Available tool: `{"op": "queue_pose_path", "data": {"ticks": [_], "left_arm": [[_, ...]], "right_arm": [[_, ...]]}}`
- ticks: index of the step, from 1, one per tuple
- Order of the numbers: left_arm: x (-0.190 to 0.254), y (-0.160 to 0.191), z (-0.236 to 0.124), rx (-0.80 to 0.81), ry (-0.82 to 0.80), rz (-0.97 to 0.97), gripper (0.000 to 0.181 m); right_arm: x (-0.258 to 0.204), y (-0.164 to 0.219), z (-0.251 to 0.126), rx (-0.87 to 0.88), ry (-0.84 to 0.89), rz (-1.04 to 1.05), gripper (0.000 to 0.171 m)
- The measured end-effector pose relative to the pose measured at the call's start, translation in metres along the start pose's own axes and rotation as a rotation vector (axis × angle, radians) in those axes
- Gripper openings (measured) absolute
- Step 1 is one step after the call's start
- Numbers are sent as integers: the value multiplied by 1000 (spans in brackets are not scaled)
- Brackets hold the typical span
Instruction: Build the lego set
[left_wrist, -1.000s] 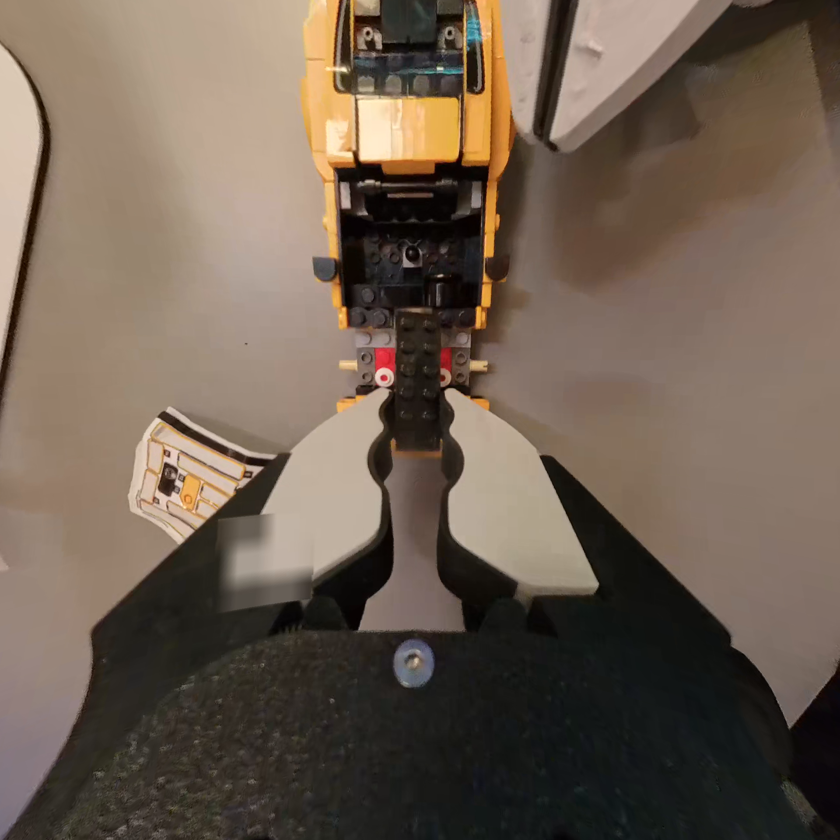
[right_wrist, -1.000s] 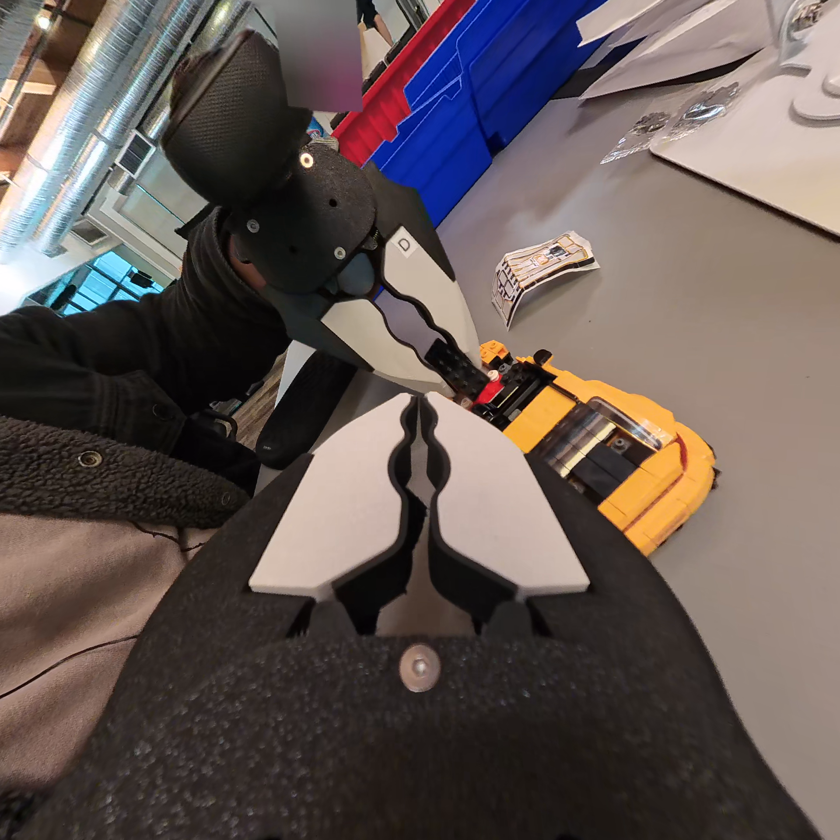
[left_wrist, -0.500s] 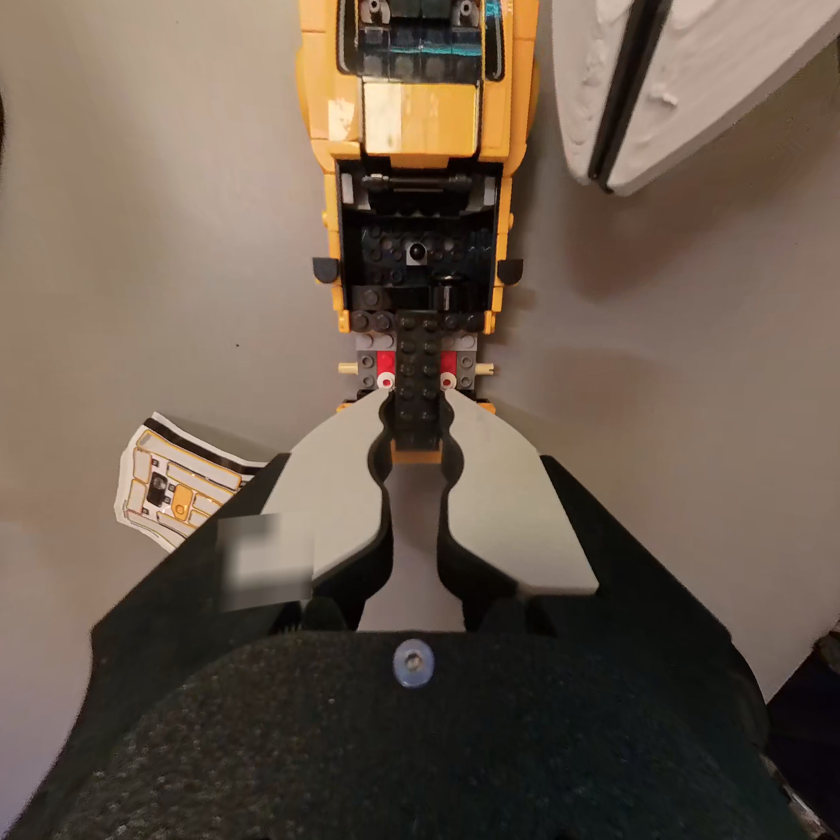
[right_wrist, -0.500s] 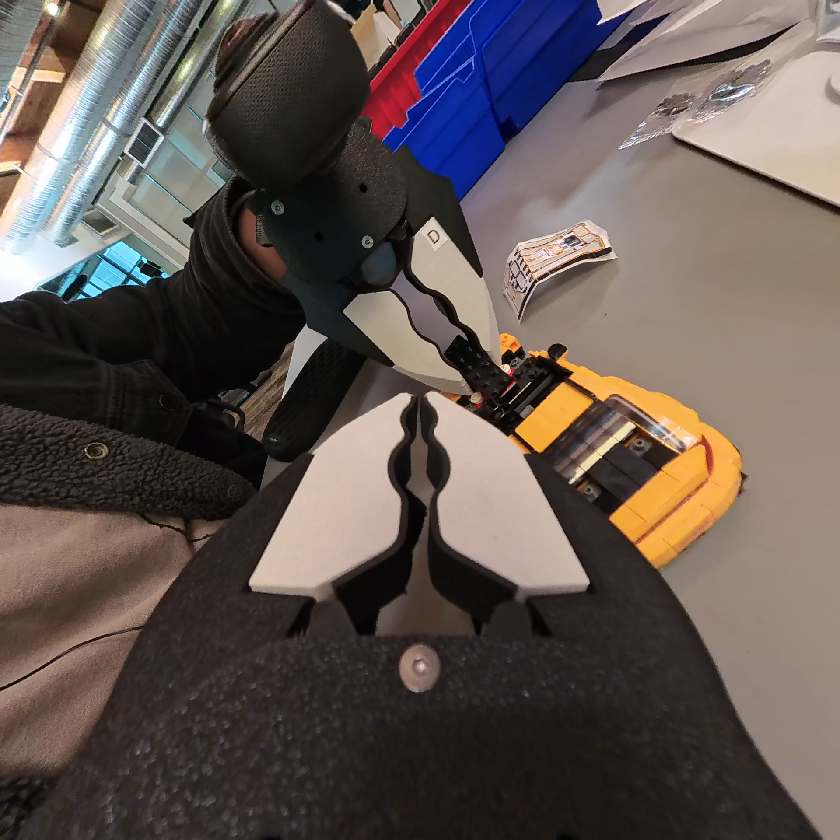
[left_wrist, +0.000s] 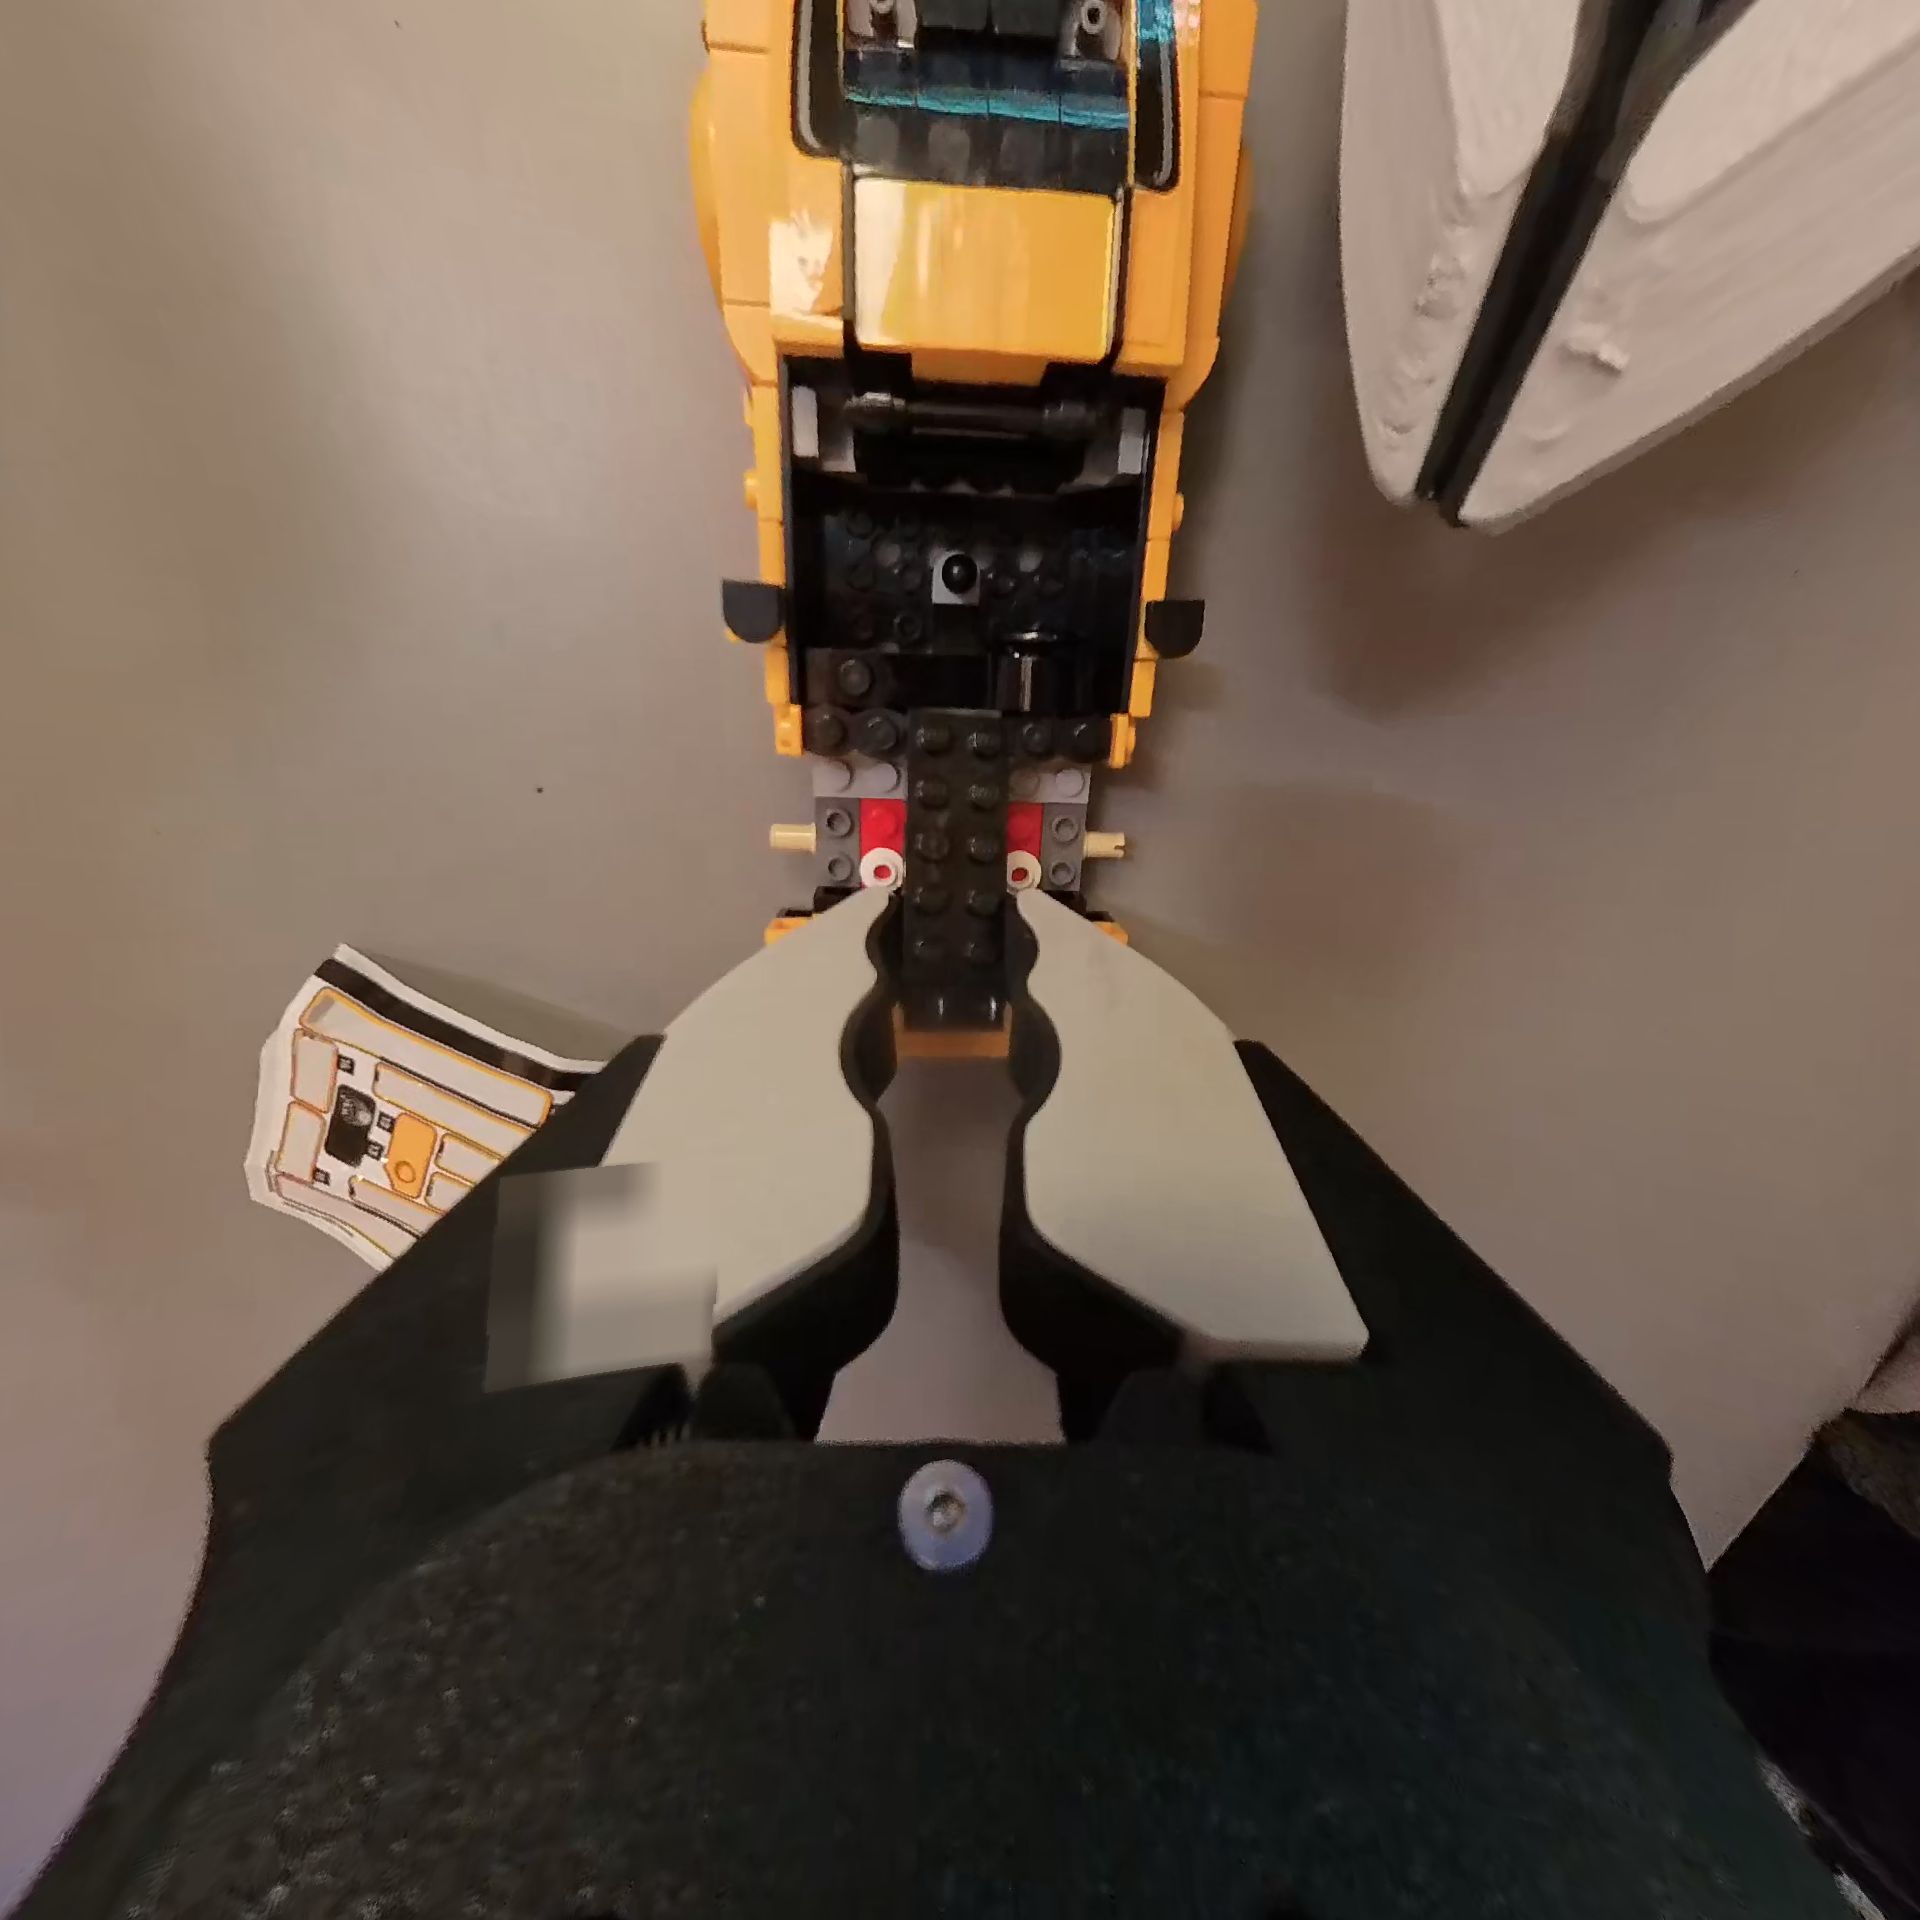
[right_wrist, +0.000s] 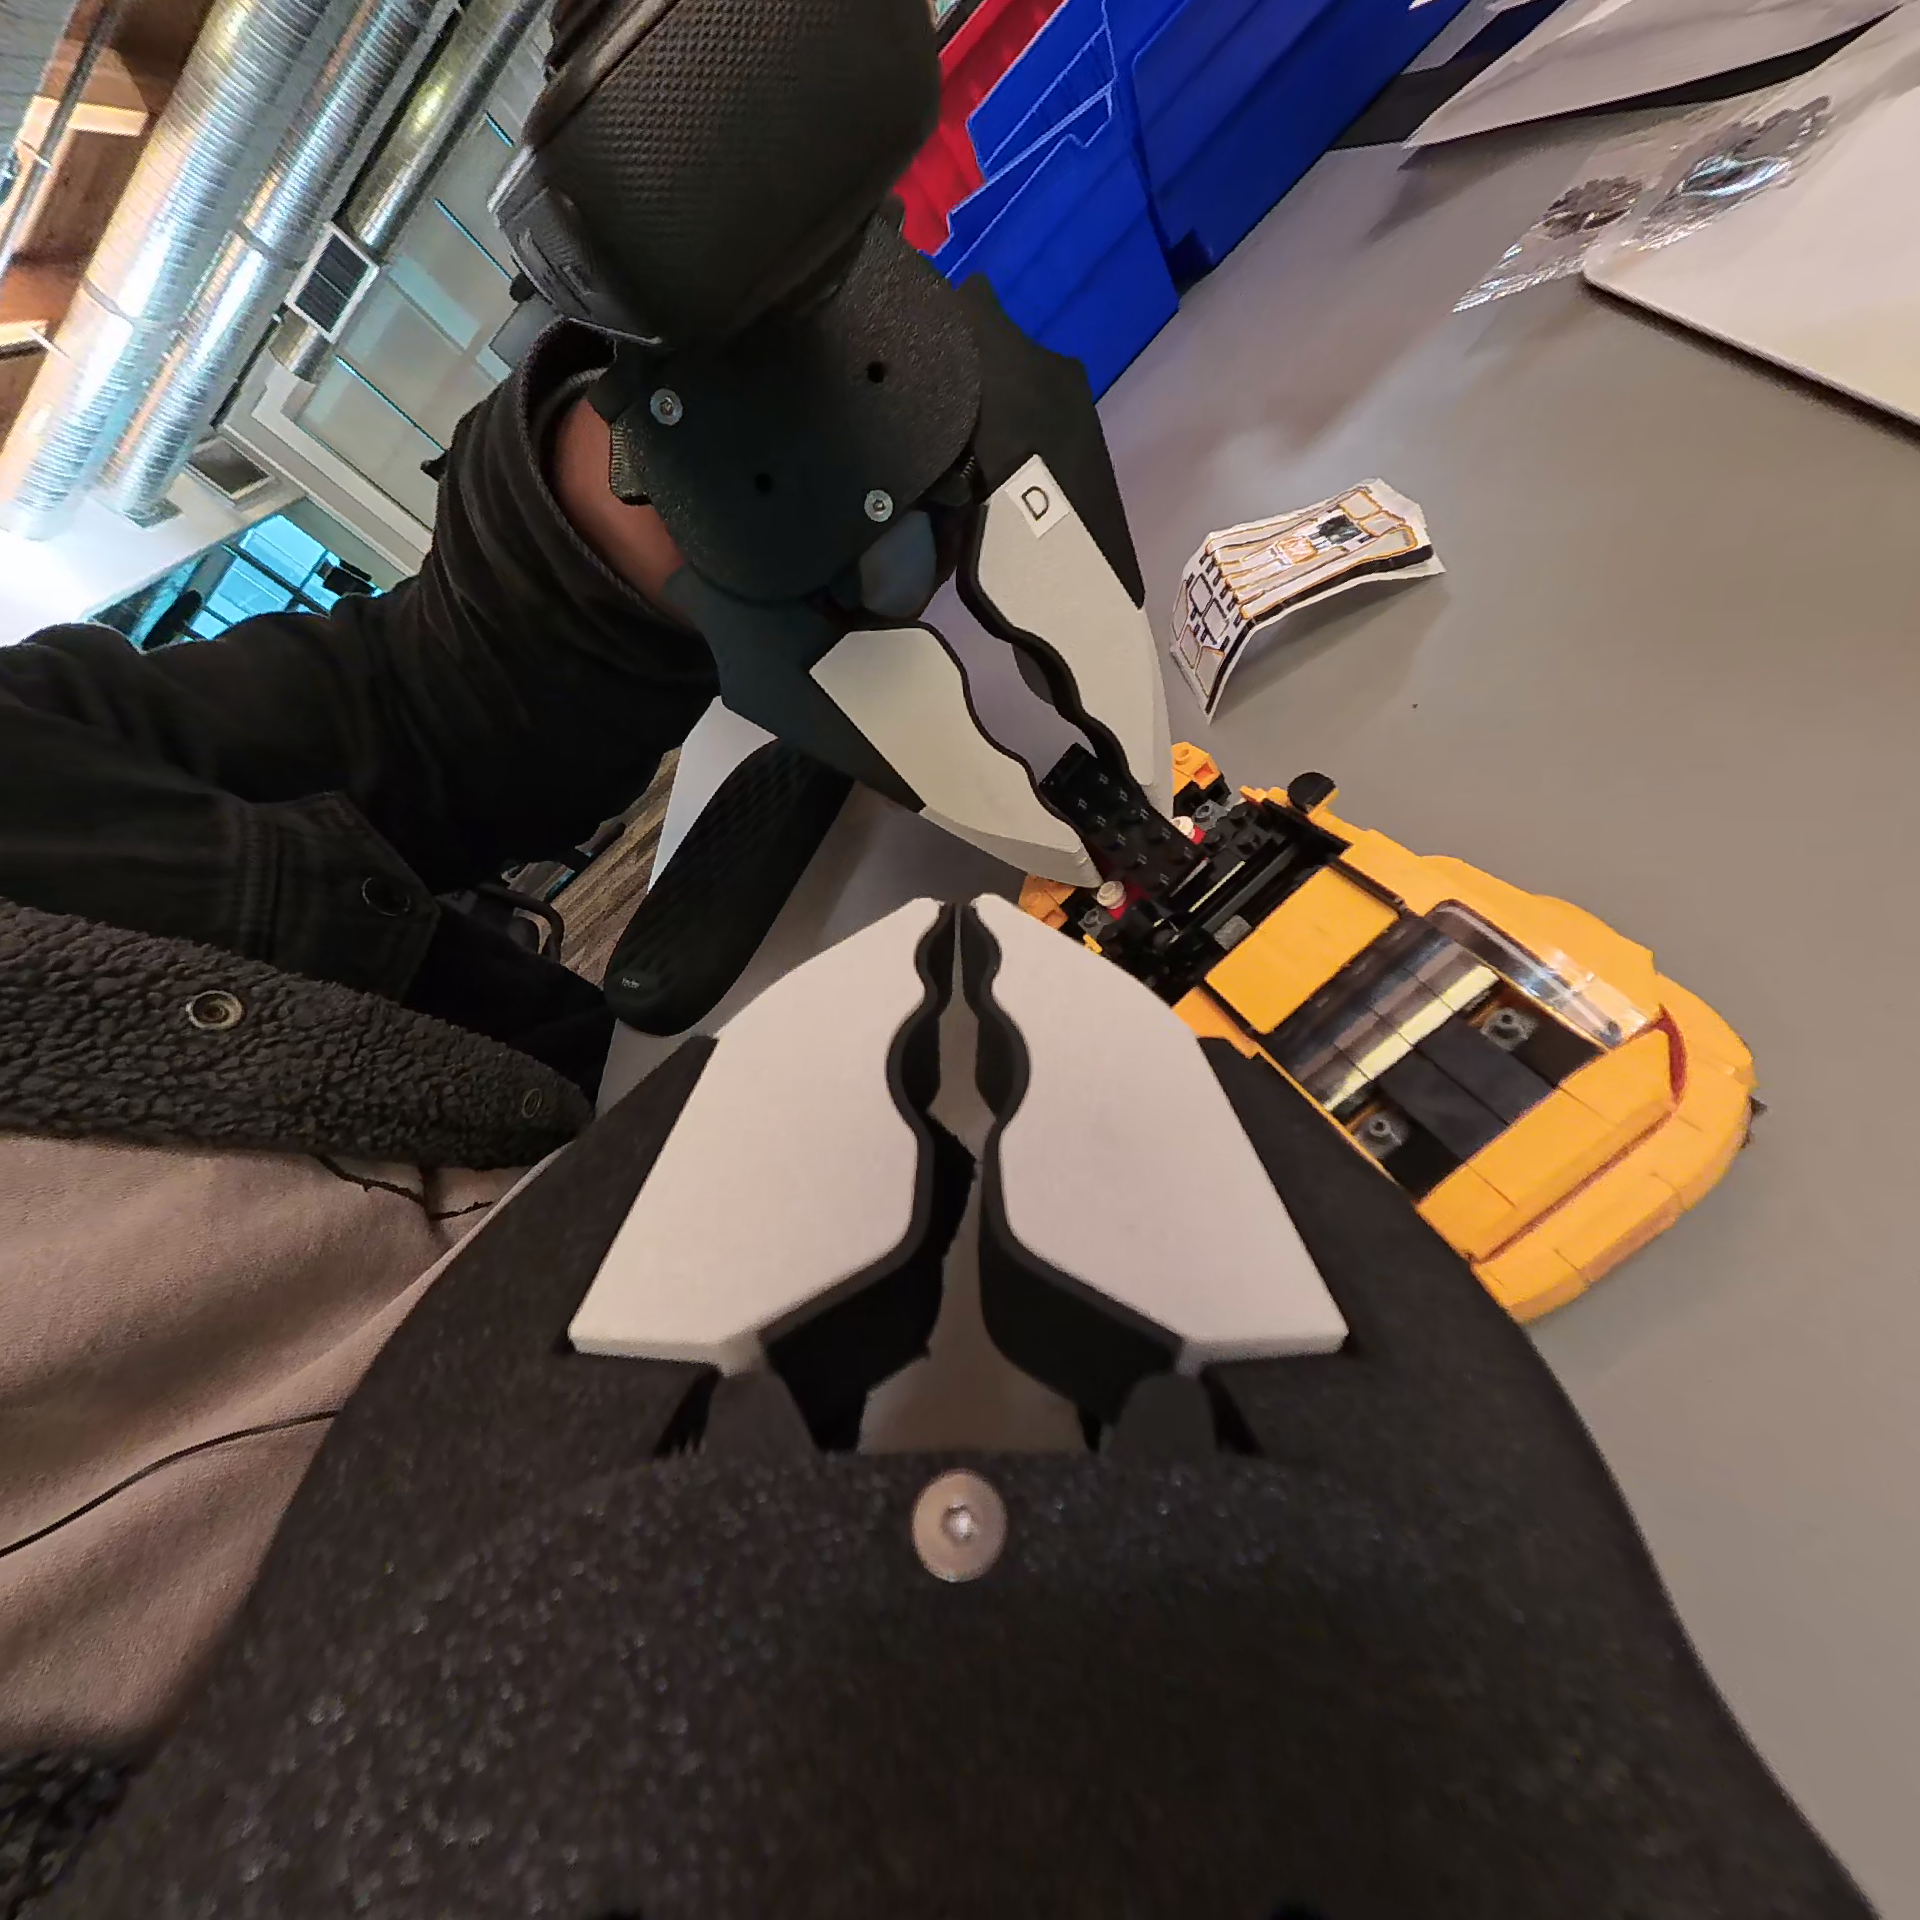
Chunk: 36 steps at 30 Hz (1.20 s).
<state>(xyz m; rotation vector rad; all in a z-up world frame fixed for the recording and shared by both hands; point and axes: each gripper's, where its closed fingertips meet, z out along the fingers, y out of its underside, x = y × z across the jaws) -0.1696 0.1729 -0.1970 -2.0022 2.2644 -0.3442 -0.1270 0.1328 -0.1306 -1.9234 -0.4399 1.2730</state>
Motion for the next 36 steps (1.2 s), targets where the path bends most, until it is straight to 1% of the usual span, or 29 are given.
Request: {"op": "queue_pose_path", "data": {"ticks": [8,20,23,25,27,32,33,35,36], "left_arm": [[0,0,0,8,-1,-3,17],[-1,0,-3,23,-13,14,22],[0,0,-9,26,-24,38,24],[-2,-1,-15,34,-31,51,22],[-3,1,-19,23,-27,66,19],[1,8,-12,-49,13,101,24],[1,8,-11,-57,14,108,24],[1,8,-8,-70,17,125,17],[1,8,-8,-77,18,132,17]], "right_arm": [[-1,2,1,-8,-6,-5,1],[-3,5,3,-24,-20,-4,1],[-3,5,3,-25,-20,-6,1],[-3,5,3,-27,-21,-4,1],[-3,6,3,-28,-22,-4,1],[-3,6,3,-32,-25,-8,1],[-4,6,3,-33,-24,-9,1],[-3,6,3,-32,-25,-8,1],[-3,6,3,-32,-26,-7,1]]}}
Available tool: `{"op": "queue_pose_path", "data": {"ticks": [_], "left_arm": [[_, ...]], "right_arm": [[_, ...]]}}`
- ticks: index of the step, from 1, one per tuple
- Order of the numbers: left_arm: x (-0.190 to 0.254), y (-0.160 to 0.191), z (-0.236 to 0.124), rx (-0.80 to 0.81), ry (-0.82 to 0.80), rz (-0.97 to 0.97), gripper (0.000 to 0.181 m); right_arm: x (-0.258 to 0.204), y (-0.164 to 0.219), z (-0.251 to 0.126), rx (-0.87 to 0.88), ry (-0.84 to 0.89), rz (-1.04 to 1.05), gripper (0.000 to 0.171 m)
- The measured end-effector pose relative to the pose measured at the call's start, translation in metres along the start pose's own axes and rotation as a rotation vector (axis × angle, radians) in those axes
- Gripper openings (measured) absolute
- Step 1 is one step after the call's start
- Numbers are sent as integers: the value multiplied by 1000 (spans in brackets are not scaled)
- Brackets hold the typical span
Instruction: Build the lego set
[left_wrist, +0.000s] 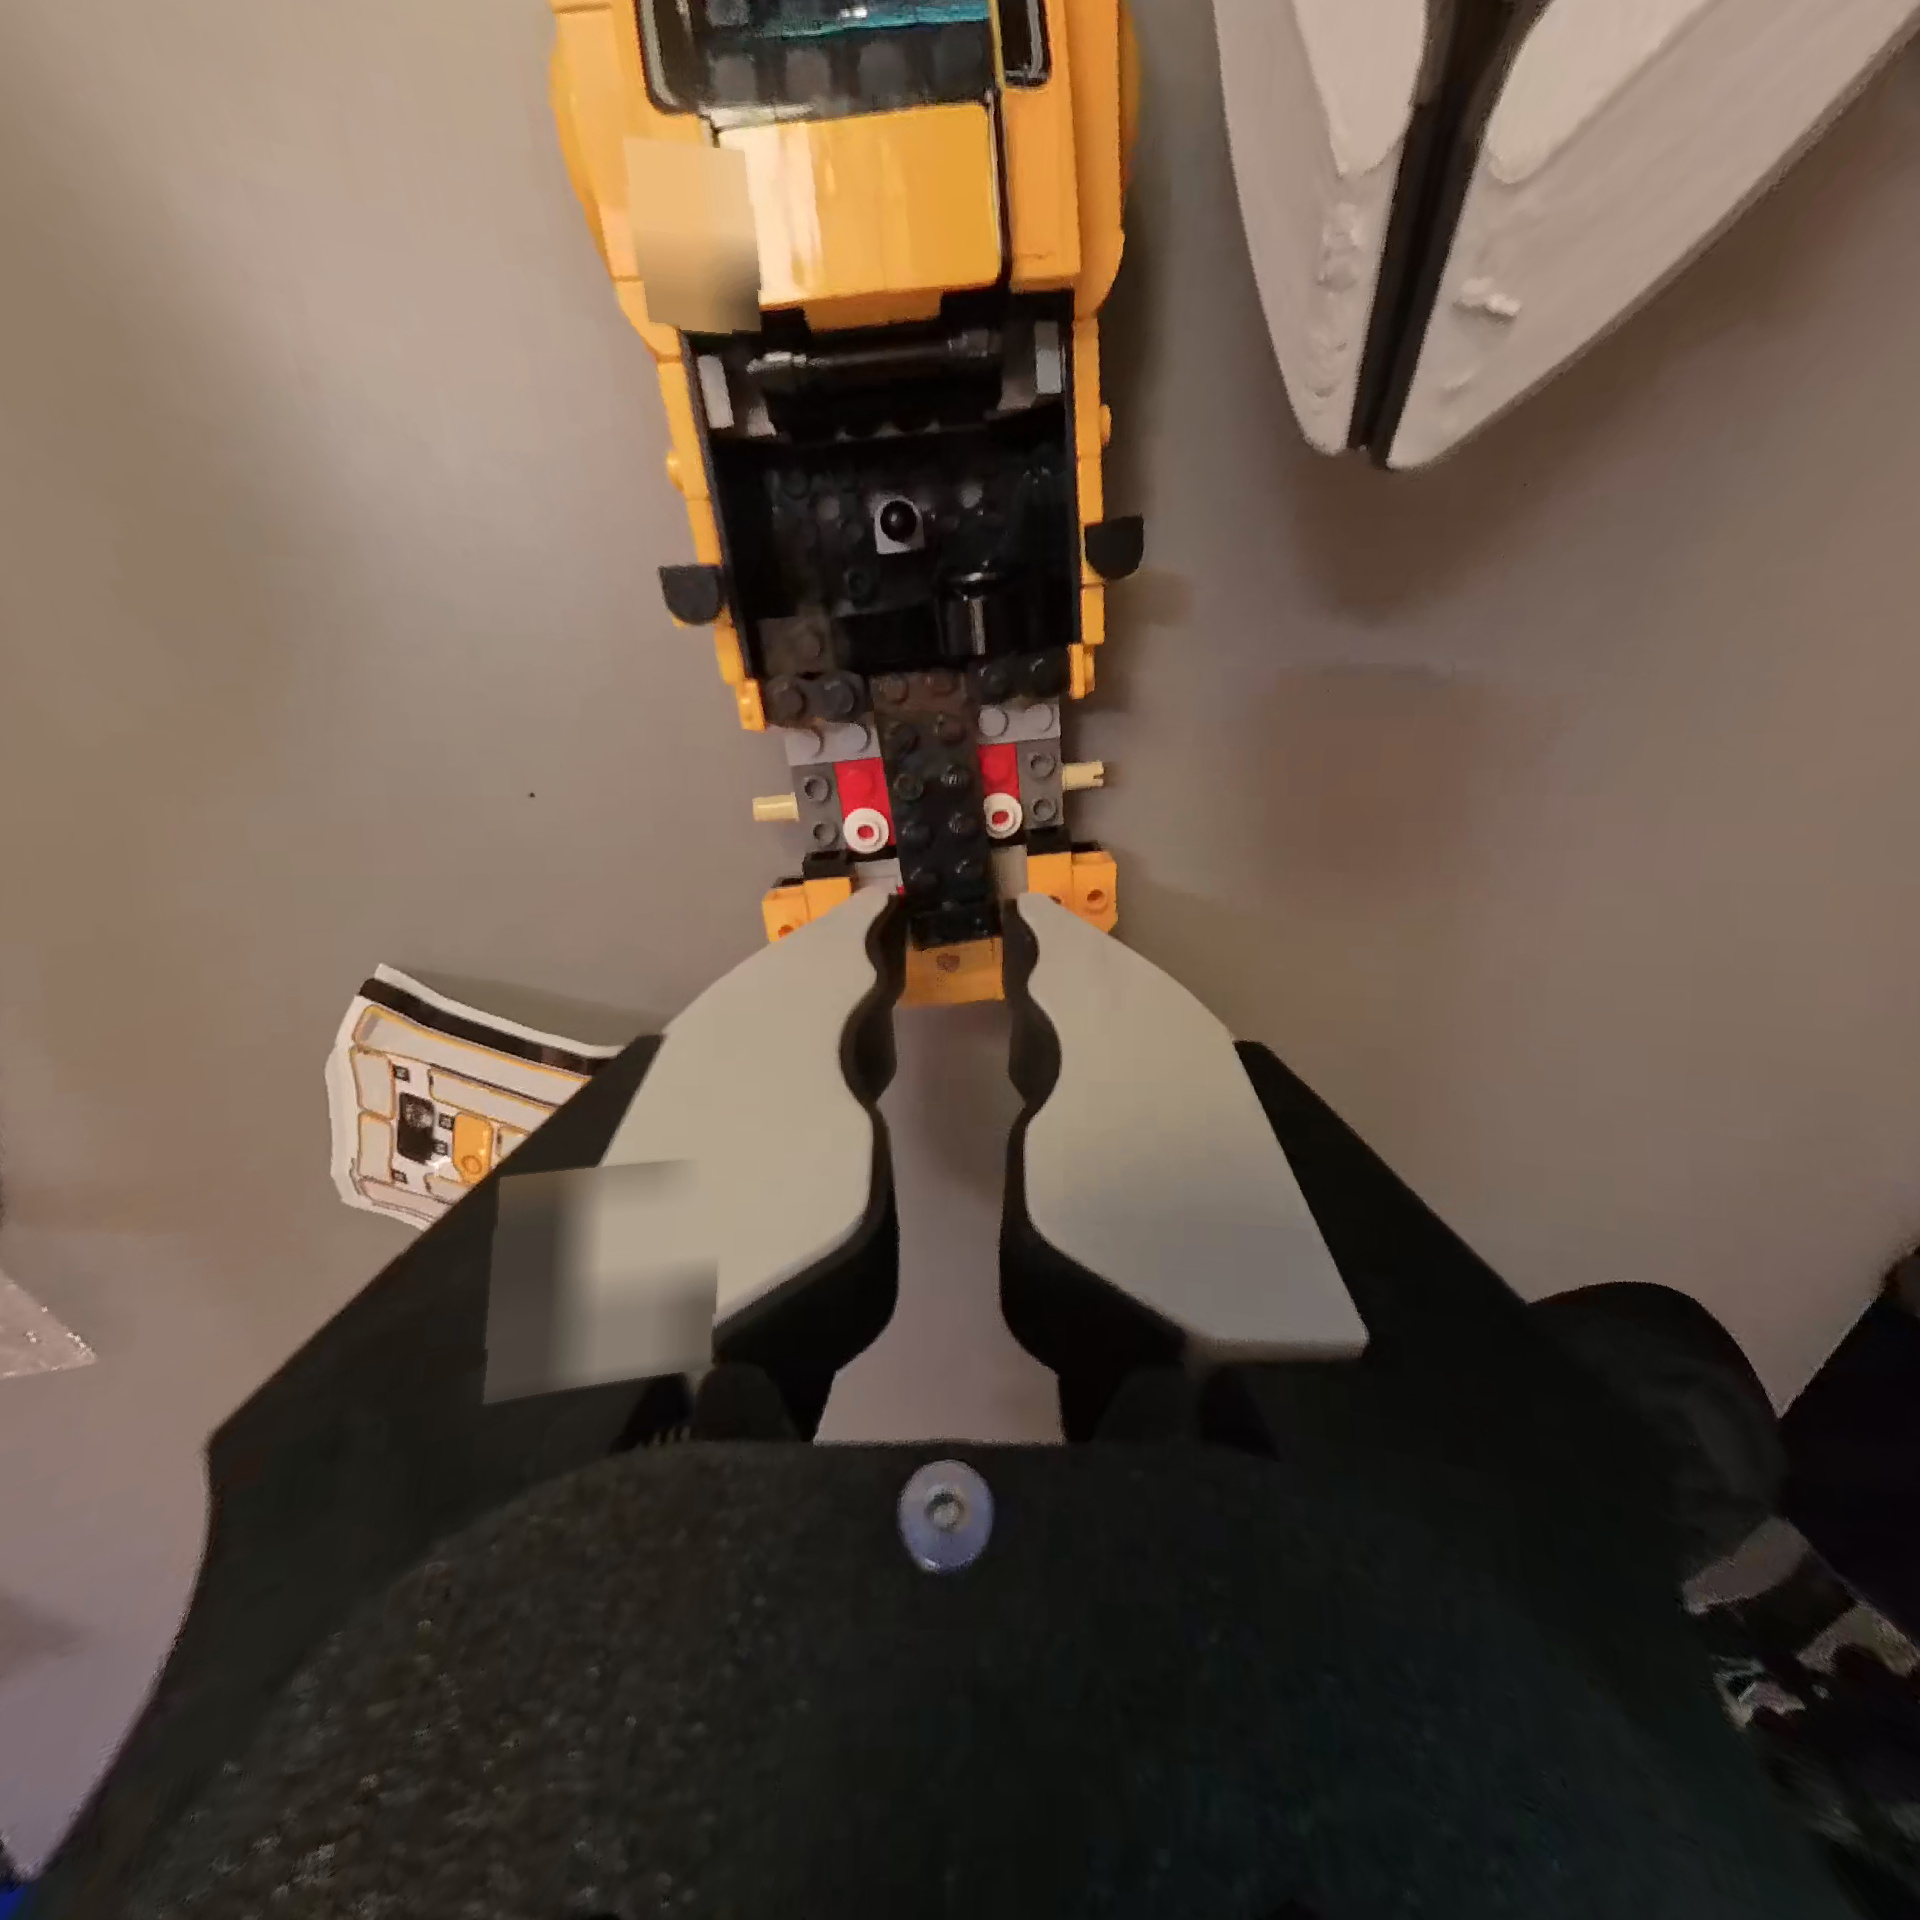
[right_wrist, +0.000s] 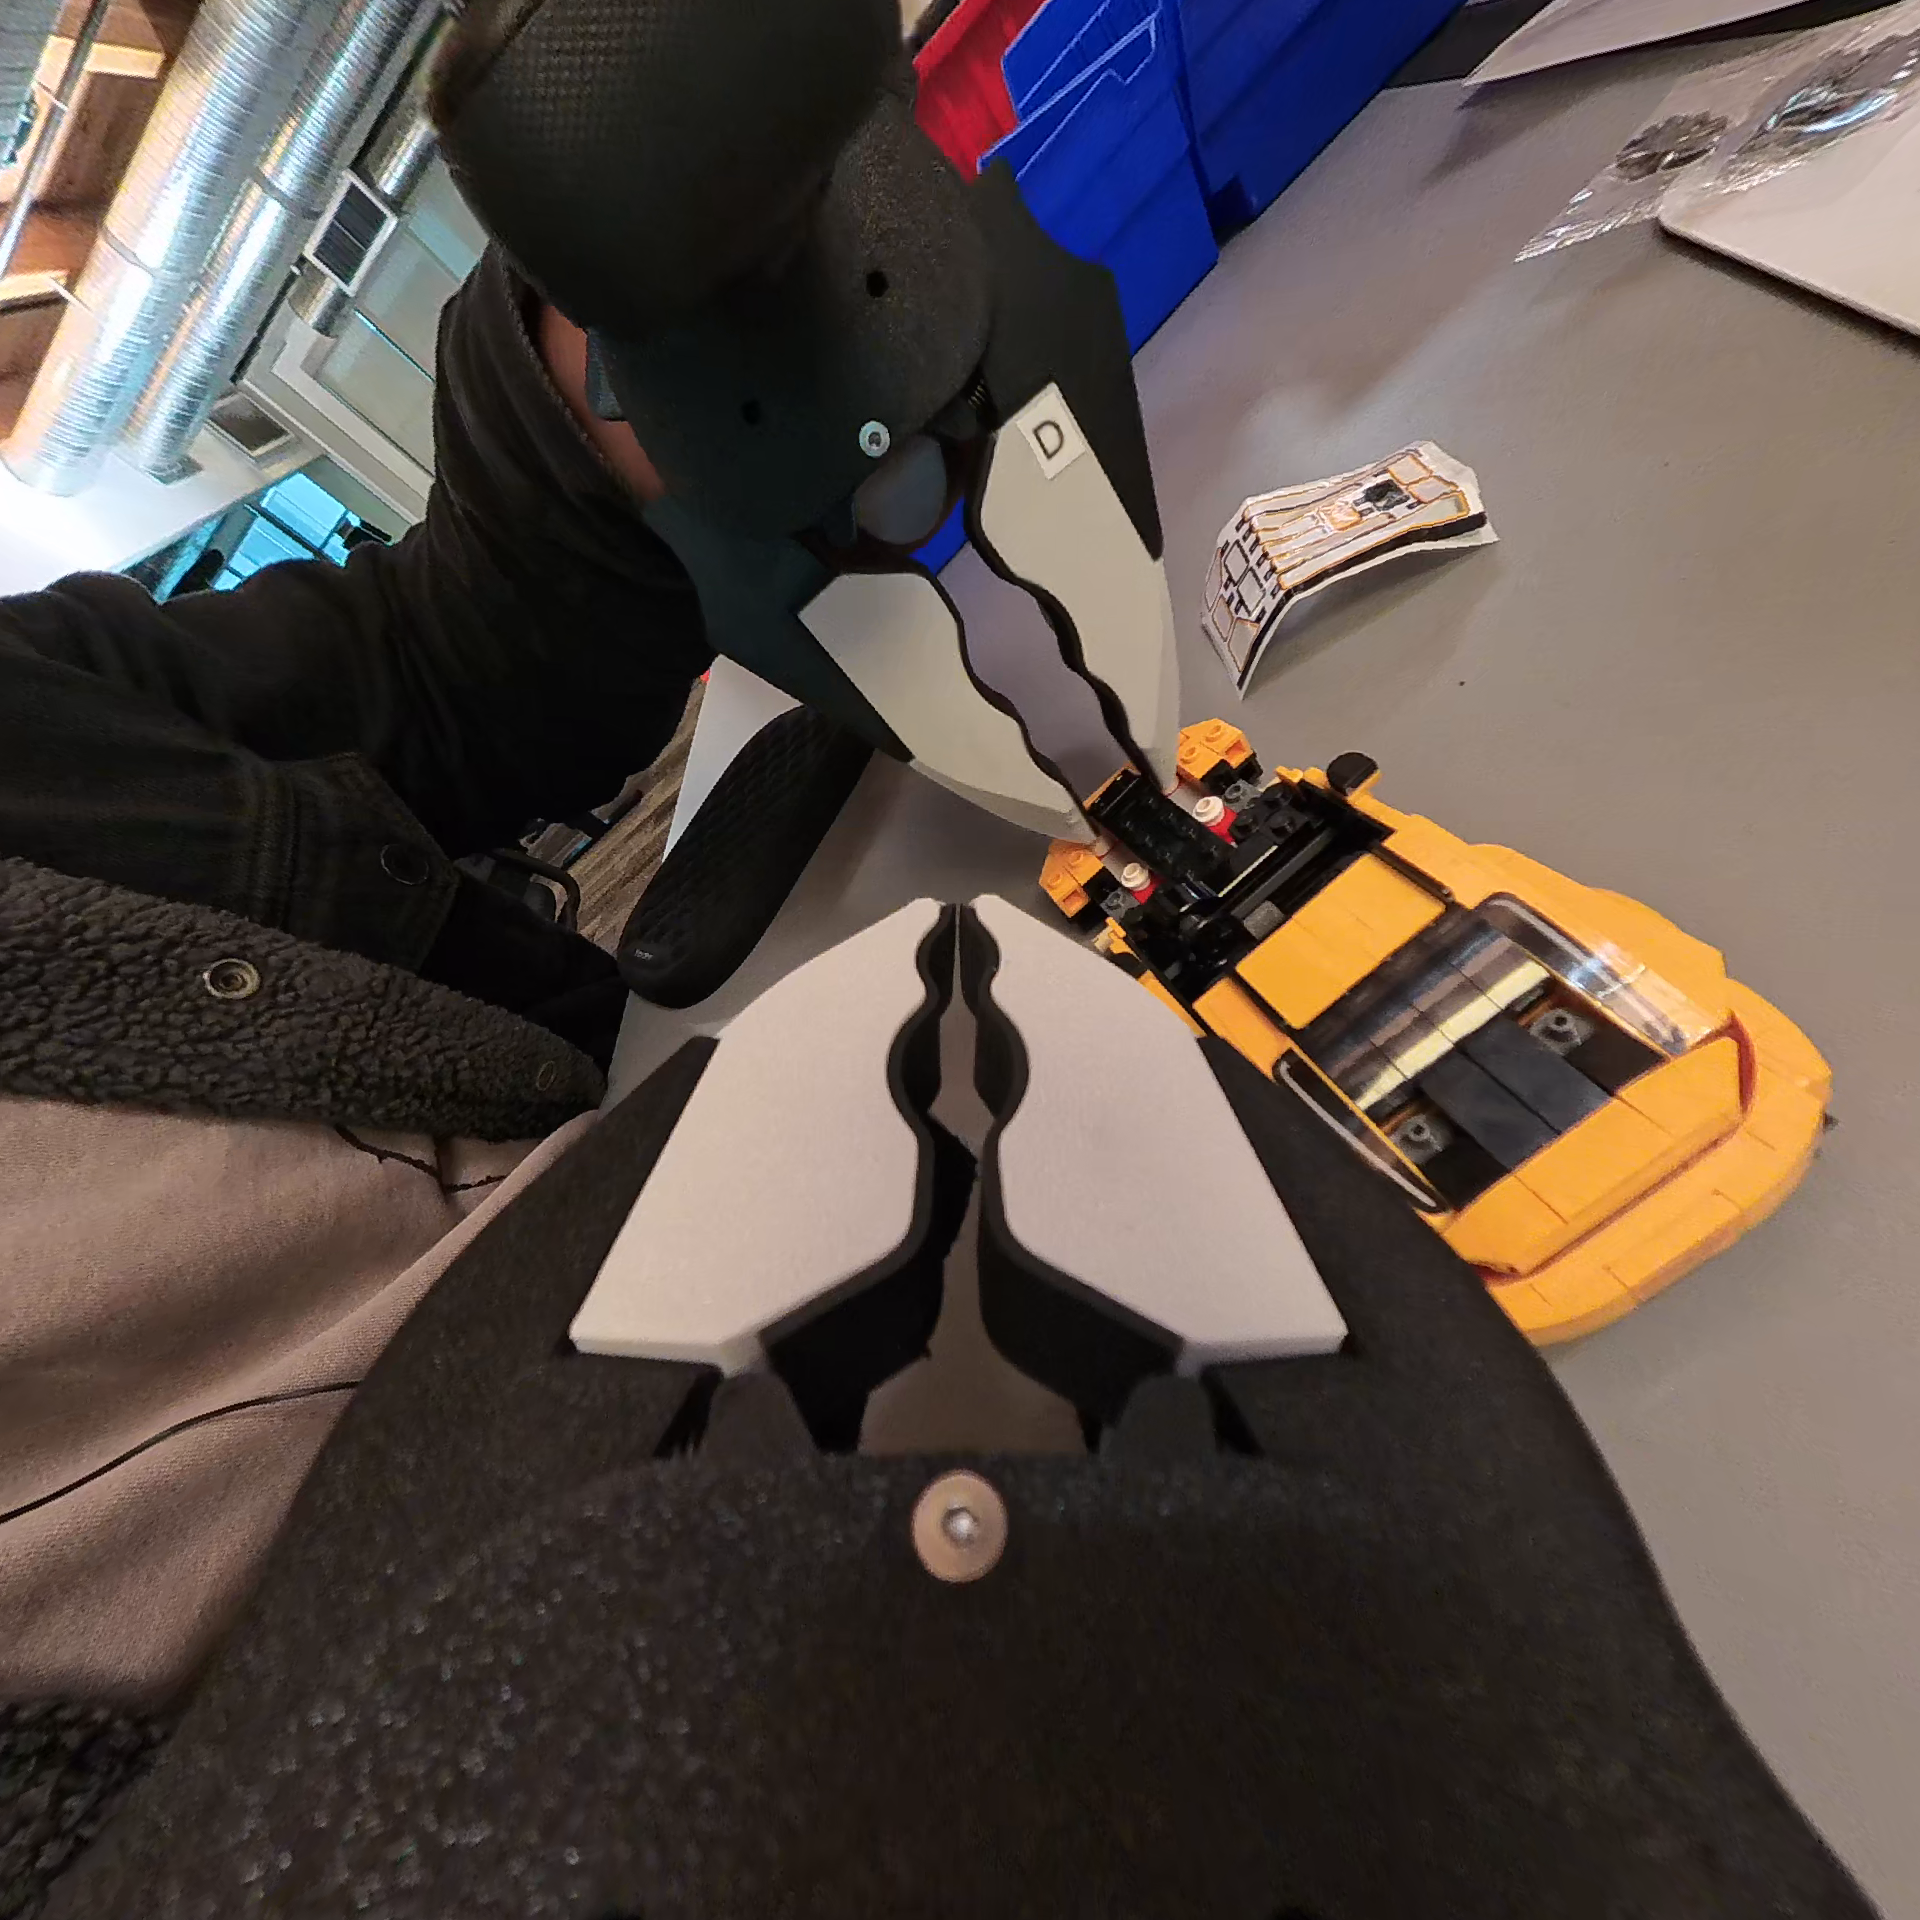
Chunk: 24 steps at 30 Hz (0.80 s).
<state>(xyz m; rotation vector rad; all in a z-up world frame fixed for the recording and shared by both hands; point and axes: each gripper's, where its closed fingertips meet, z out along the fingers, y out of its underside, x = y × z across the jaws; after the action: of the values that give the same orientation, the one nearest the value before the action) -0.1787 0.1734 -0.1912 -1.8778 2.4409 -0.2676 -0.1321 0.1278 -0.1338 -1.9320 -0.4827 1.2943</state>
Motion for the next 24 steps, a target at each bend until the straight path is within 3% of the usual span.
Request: {"op": "queue_pose_path", "data": {"ticks": [11,16,24], "left_arm": [[-5,-3,4,16,4,17,20],[-6,3,-14,104,-13,-3,25],[-3,10,5,350,31,-79,60]], "right_arm": [[0,2,1,-8,-6,3,1],[0,2,1,-9,-7,-2,1],[-1,6,7,-42,42,-113,1]]}}
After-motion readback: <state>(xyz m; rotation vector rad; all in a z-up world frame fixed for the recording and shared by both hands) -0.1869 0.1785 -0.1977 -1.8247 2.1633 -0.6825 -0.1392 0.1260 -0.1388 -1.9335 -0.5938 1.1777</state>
